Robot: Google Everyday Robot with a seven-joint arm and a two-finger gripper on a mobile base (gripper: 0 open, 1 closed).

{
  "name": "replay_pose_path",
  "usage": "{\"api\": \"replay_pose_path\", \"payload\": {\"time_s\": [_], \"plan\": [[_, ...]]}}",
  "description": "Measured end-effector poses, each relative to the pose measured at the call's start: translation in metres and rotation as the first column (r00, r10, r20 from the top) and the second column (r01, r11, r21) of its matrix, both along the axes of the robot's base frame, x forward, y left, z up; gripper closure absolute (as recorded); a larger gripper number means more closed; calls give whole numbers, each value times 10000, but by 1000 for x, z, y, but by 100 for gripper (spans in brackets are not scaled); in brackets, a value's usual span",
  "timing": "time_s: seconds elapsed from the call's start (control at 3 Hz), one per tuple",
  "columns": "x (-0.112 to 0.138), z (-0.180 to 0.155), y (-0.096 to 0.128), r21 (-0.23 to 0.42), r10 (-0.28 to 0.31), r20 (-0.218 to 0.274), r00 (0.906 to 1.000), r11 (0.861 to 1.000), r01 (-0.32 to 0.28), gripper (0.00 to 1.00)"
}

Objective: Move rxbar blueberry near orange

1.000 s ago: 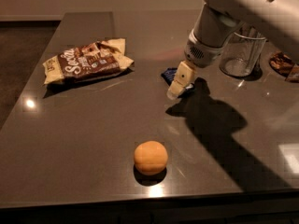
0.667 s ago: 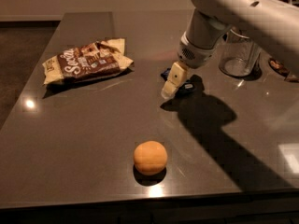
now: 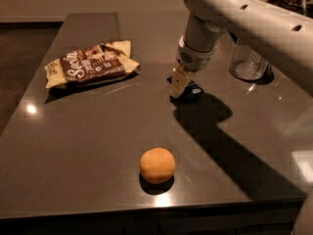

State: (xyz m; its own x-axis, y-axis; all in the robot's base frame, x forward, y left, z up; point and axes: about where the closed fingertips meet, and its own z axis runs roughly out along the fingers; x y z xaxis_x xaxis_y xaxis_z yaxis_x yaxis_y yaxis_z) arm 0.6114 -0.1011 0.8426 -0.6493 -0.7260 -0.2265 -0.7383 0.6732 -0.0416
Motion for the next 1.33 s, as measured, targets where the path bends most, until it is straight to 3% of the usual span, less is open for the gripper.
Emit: {"api": "replay_pose_path", "payload": {"time_s": [0.67, 1.0, 1.33], "plan": [[-12, 8, -2, -359, 486, -12, 9988, 9982, -486, 87], [-38, 23, -2, -776, 1581, 158, 9873, 9846, -1564, 100], [-81, 35, -3, -1139, 3035, 142, 9527, 9471, -3000, 100]]}}
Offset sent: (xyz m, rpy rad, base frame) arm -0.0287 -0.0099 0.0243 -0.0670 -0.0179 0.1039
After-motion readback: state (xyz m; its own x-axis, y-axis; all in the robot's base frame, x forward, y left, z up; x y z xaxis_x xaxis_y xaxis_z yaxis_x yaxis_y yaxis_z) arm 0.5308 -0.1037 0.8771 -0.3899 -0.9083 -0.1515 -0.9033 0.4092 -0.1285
